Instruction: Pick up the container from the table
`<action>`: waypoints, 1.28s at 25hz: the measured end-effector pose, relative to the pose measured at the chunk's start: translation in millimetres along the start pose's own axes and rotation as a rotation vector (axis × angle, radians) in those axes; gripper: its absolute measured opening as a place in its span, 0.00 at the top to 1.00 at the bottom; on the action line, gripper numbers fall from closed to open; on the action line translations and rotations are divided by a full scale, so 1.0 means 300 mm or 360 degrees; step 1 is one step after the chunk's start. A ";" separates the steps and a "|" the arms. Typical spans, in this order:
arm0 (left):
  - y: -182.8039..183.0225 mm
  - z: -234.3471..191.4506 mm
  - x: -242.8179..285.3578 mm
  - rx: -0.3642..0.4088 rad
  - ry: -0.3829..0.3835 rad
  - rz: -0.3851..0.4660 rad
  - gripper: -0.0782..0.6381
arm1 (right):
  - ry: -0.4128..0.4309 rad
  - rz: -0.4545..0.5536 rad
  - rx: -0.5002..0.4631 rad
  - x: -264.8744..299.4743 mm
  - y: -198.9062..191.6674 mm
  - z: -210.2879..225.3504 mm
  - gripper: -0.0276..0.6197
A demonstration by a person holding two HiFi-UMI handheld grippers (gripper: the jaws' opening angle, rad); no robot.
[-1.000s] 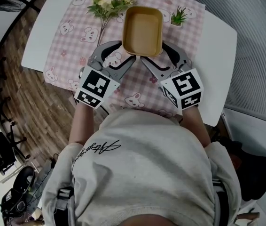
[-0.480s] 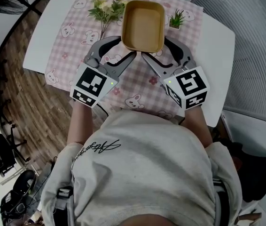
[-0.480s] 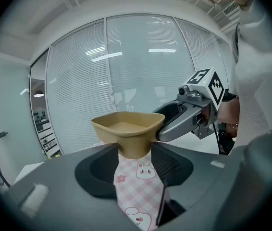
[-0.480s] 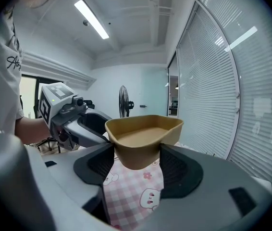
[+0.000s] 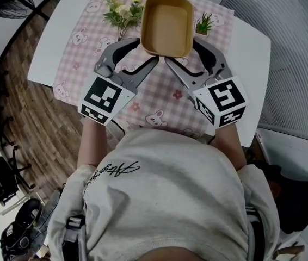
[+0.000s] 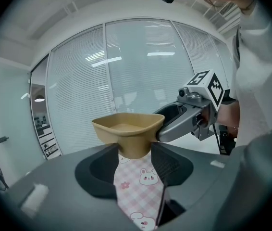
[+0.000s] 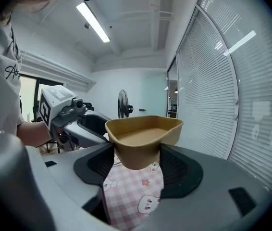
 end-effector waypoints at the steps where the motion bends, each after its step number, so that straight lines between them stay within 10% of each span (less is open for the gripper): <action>1: 0.005 -0.003 -0.001 -0.0004 0.0001 0.0006 0.60 | 0.0000 0.0006 0.0000 -0.001 0.006 0.001 0.50; 32: 0.070 -0.018 -0.030 0.0006 0.0020 0.0077 0.60 | -0.0022 0.0061 -0.0056 -0.029 0.078 -0.007 0.50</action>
Point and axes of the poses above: the fingertips, and each gripper's own axes: x forward along the fingers, z to its right, y out of its top, the point moved 6 cm from there along -x, backward along the fingers, and after that the axes turned 8 degrees about y, right-handed, at the moved point
